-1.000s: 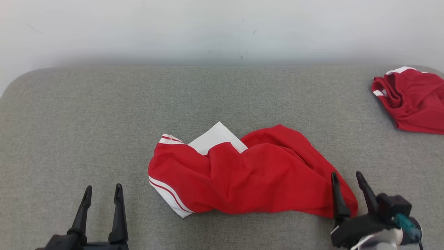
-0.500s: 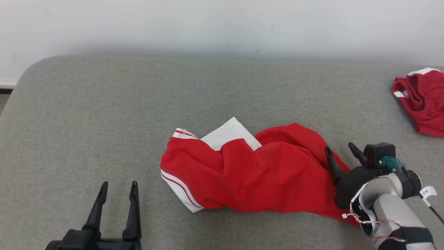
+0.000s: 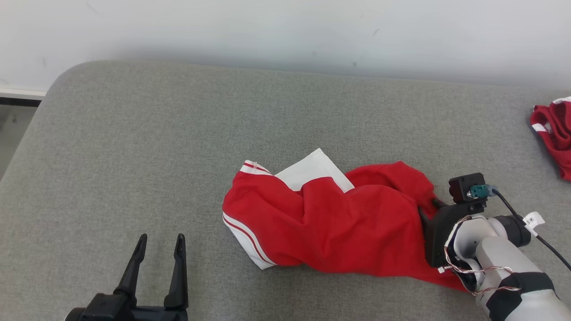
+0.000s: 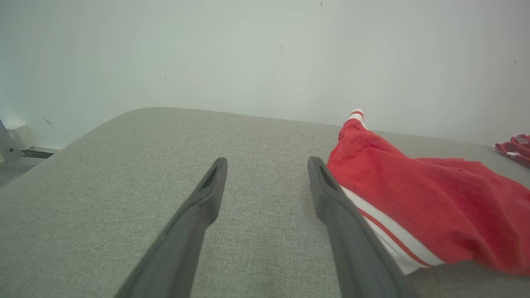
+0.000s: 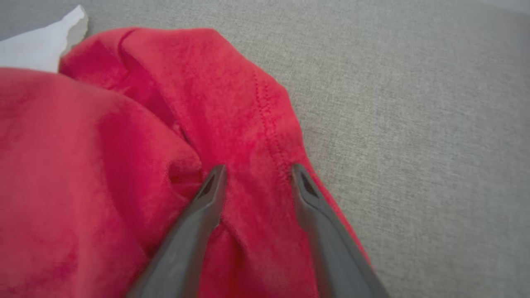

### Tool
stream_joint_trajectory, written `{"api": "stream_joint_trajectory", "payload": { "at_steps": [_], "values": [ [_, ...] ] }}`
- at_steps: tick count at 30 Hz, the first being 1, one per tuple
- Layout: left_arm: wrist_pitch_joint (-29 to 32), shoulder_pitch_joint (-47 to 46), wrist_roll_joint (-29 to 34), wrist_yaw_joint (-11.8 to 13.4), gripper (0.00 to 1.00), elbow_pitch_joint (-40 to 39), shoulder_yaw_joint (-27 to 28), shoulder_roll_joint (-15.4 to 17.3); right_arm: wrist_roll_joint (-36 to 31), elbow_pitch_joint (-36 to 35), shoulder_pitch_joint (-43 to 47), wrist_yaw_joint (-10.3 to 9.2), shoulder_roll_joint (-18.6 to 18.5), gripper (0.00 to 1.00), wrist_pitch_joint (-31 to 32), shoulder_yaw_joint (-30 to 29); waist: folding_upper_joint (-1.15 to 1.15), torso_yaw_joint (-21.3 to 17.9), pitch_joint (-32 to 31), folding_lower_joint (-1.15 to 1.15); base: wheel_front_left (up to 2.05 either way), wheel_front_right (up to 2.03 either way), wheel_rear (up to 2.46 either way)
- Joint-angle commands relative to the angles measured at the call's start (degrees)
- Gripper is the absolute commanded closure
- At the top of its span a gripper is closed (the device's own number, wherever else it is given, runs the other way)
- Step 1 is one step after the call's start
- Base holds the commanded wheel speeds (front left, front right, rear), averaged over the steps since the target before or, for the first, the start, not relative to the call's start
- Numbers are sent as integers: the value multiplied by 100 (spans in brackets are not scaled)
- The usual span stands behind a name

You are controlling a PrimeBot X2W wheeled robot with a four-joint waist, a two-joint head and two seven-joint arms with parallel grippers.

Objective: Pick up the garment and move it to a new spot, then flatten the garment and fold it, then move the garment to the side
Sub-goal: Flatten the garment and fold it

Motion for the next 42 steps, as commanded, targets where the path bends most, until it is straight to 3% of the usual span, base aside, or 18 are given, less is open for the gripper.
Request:
{"api": "stream_joint_trajectory", "payload": {
  "at_steps": [1, 7, 12, 23, 28, 29, 30, 31, 42],
  "values": [
    [-12, -63, -53, 9, 0, 16, 7, -7, 100, 10, -58, 2, -30, 100, -39, 88, 0, 0, 17, 0, 0, 0, 0],
    [-12, -119, -86, 9, 0, 37, 3, -9, 389, -120, -603, 2, -312, 100, -382, 120, 0, -50, 125, 0, 0, 0, 0],
    [-13, -251, -161, 9, 0, 58, -75, -8, 519, 37, -1338, 2, -556, 100, -563, -177, 0, -18, 304, 0, 0, 0, 0],
    [-13, -505, -261, 9, 0, 209, -313, -7, 77, 1193, -2736, 2, -885, 100, -1086, -987, 0, 239, 557, 0, 0, 0, 0],
    [-13, -520, -295, 9, 0, 271, -336, -7, -312, 1722, -2963, 2, -685, 100, -1372, -1040, 0, 275, 555, 0, 0, 0, 0],
    [-13, -519, -297, 9, 0, 280, -332, -7, -372, 1783, -2979, 2, -672, 61, -1450, -1026, 0, 268, 548, 0, 0, 0, 0],
    [-13, -509, -300, 9, 0, 289, -325, -7, -413, 1855, -2975, 2, -654, 44, -1495, -1015, 0, 254, 533, 0, 0, 0, 0],
    [-13, -499, -298, 9, 0, 295, -331, -8, -464, 1913, -2974, 2, -628, 0, -1554, -999, 0, 237, 516, 0, 0, 0, 0],
    [-13, -298, -128, 9, 0, 335, -199, -7, -822, 1721, -2586, 2, -422, 0, -2486, -941, 0, -117, 93, 0, 0, 0, 0]
  ]
}}
